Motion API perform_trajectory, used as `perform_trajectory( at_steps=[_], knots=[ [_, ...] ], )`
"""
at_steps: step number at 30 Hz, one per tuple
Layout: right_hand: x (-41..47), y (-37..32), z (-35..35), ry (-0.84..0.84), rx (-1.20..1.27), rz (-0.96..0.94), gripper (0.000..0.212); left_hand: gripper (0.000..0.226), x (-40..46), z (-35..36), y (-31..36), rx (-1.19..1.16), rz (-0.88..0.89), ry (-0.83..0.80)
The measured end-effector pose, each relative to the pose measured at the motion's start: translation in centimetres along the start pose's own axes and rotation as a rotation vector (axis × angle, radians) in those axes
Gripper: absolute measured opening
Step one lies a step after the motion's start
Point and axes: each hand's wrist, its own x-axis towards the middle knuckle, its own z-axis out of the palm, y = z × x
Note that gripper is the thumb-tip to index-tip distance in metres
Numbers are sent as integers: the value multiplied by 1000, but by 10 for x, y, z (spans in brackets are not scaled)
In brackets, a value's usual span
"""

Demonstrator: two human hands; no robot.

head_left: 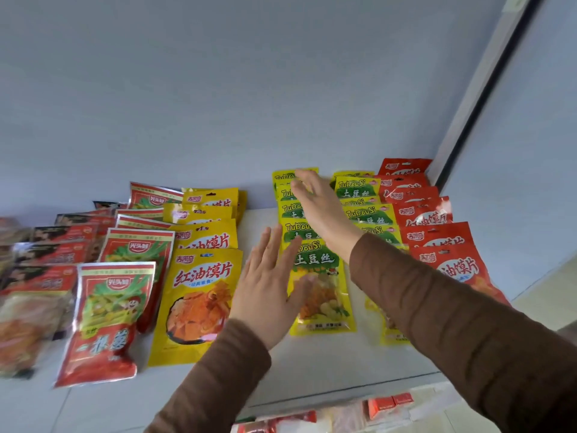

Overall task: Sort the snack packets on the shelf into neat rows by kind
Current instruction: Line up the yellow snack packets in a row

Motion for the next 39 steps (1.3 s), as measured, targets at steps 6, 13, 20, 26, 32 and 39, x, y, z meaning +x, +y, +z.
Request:
perform_trajectory(
  at_steps=[6, 13, 20, 26, 32, 39],
  knots=[
    [4, -11, 67, -296, 330, 422, 46, 50, -42, -44, -77, 102, -159, 19],
    [37, -11, 127, -257, 409, 692, 44, 68, -60, -26, -102, 149, -284, -57],
    [57, -13, 144, -366, 400, 682, 79, 80, -47, -27, -116, 162, -321, -53],
    [50, -9, 157, -439, 223, 588, 73, 81, -45, -20, -120, 88, -318, -49],
    [46, 5, 156, -244, 240, 472, 46, 80, -38, -12, -115, 44, -311, -45],
    [54, 10, 121, -90, 84, 379, 45, 78, -18, 7, -84, -1, -316, -87]
  ],
)
